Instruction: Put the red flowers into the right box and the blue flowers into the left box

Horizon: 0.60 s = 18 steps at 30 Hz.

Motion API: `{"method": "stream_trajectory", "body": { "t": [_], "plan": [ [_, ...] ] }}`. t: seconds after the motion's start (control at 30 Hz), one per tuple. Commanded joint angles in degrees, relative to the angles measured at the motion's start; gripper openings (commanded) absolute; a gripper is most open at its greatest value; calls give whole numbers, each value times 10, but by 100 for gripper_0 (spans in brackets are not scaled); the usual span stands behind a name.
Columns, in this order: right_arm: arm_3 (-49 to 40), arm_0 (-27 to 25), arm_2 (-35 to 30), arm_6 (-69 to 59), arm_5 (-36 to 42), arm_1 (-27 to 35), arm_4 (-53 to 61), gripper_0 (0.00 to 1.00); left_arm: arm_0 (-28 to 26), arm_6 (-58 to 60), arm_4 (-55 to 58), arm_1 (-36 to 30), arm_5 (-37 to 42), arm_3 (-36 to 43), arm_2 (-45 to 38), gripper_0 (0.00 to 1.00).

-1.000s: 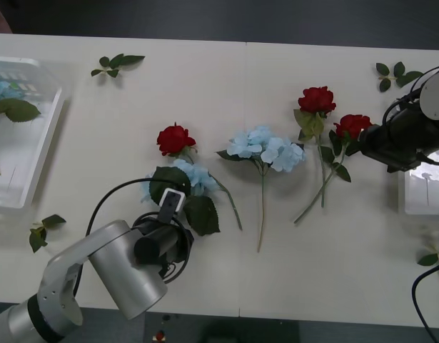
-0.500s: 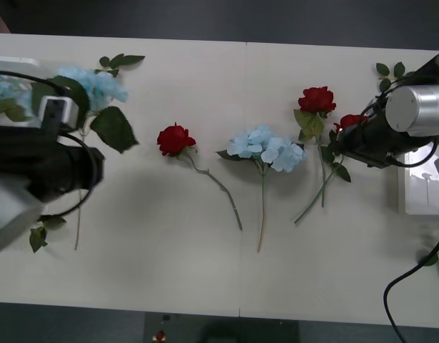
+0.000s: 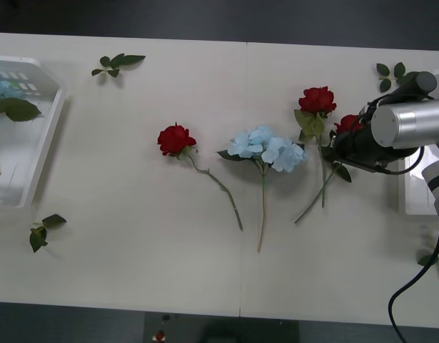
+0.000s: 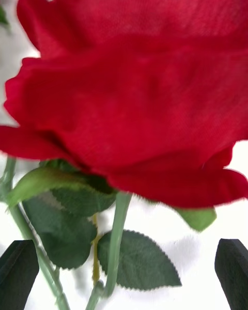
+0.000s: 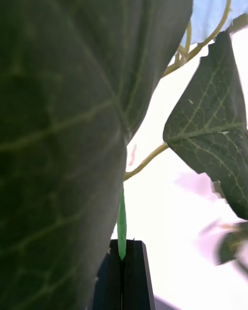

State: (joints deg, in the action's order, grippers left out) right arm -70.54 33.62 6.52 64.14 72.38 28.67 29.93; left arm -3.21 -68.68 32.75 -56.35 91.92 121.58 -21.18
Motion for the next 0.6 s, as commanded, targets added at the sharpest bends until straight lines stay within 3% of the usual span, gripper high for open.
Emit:
{"method": "stream_trajectory", "body": {
  "t": [0.03, 0.1, 0.13, 0.17, 0.2, 0.27, 0.4, 0.53, 0.6],
  "plan": [
    [-1, 2, 2, -33, -7, 4, -6, 100, -25, -30, -1, -39, -61, -63, 5, 0],
    [-1, 2, 3, -33, -7, 3, -9, 100, -30, -35, -1, -49, -96, -99, 11, 0],
    [-1, 2, 3, -33, -7, 3, -12, 89, -29, -37, -1, -53, -111, -115, 15, 0],
    [-1, 2, 3, -34, -7, 3, -14, 69, -29, -41, -1, -56, -124, -131, 20, 0],
    [-1, 2, 3, -34, -8, 1, -17, 41, -29, -50, -1, -57, -142, -151, 27, 0],
    [-2, 2, 3, -34, -8, -1, -21, 20, -26, -68, -1, -60, -175, -181, 46, 0],
    [-1, 2, 4, -33, -8, -2, -22, 0, -25, -88, -1, -61, -230, -224, 91, 0],
    [-2, 2, 4, -33, -8, -4, -22, 0, -25, -88, -3, -61, -271, -244, 124, 0],
    [-1, 2, 5, -33, -8, -4, -22, 0, -25, -91, -4, -61, -279, -245, 127, 20]
  ]
}}
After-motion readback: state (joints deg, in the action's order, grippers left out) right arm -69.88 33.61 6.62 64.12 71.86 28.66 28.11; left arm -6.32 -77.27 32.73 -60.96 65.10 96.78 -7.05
